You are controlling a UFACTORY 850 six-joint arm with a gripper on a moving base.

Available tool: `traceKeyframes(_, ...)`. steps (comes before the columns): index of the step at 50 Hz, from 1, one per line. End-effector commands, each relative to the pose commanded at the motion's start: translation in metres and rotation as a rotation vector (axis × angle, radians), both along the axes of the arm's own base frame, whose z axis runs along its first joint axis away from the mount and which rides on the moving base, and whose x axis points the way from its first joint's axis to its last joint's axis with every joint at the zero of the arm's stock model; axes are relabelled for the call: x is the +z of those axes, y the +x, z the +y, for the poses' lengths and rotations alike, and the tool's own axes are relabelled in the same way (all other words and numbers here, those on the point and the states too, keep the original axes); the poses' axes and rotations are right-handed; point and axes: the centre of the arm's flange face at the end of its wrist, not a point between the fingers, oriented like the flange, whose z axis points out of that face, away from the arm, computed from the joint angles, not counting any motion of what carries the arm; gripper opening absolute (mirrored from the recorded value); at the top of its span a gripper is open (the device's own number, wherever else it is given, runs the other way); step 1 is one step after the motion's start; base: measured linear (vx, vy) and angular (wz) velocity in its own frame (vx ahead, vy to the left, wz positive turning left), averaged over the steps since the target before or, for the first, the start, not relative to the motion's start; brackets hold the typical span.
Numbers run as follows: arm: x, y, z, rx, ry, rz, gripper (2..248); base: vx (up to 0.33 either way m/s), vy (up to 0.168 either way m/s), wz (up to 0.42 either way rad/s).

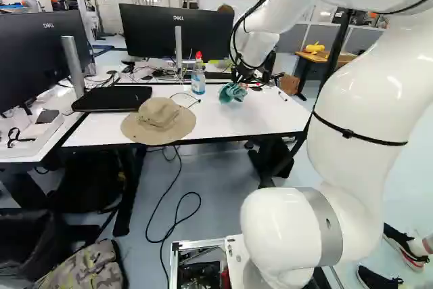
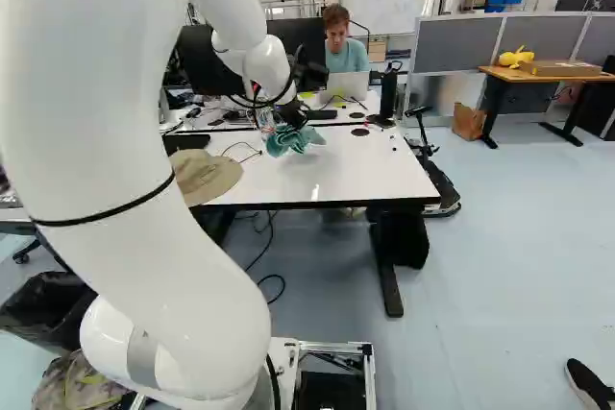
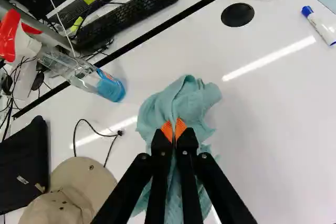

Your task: Clean the table with the green towel

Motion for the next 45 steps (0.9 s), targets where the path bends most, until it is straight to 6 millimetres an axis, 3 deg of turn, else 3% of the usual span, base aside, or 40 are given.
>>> traceKeyframes(45, -0.004, 0.089, 0.024, 0.049, -0.002, -0.034, 27, 0.000, 0.000, 0.000)
